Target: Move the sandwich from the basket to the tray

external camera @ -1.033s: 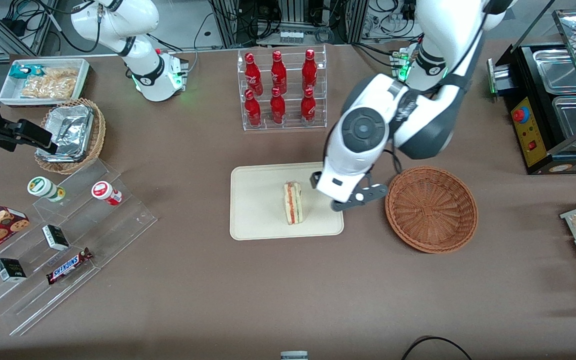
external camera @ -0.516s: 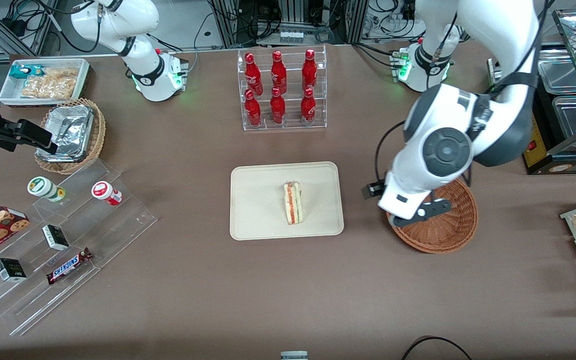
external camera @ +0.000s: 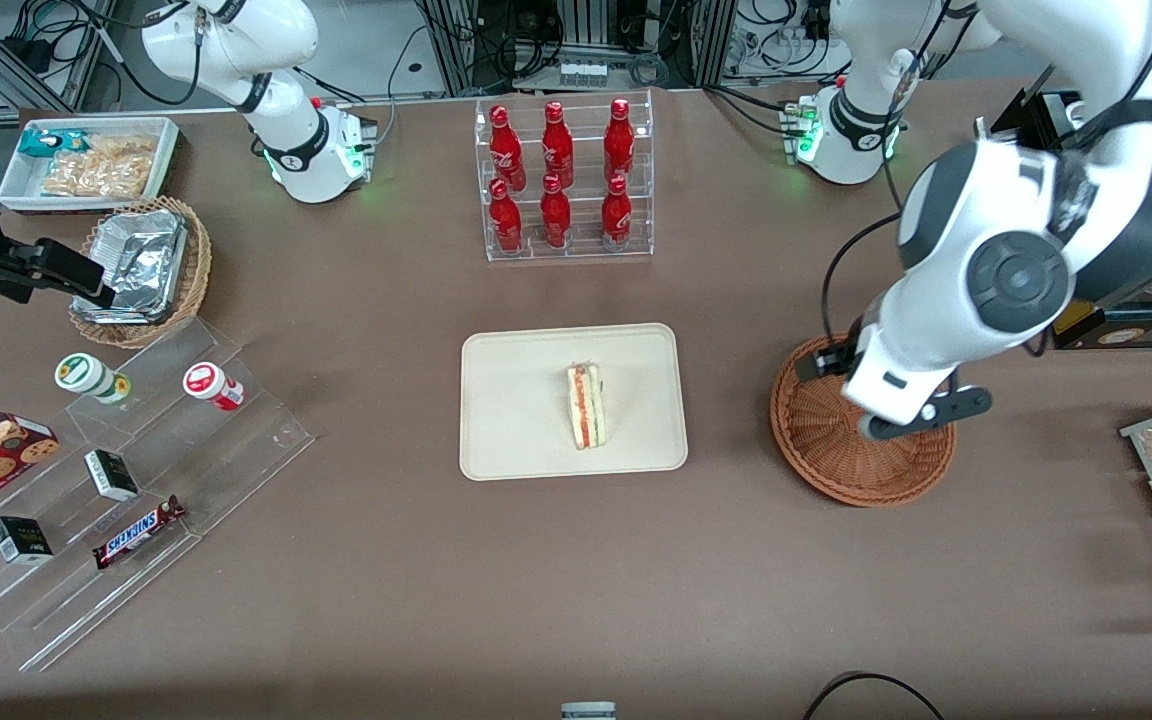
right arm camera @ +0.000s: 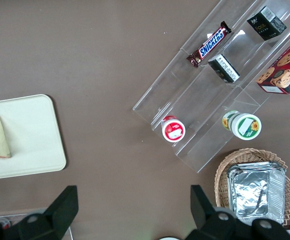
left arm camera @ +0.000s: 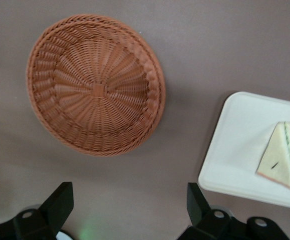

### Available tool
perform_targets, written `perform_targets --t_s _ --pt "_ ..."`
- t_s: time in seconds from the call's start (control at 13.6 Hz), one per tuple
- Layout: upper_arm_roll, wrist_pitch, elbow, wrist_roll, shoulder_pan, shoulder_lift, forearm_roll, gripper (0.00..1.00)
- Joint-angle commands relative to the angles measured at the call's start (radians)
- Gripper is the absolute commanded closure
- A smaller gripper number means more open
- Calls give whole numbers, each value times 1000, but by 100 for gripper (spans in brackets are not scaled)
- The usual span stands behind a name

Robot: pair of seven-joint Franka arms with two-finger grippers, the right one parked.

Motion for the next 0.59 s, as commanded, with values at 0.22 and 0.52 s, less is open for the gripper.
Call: perform_targets --t_s 0.22,0.52 --pt "-71 -8 -227 163 141 -271 12 0" --pt "-75 -112 -238 292 214 -366 9 0"
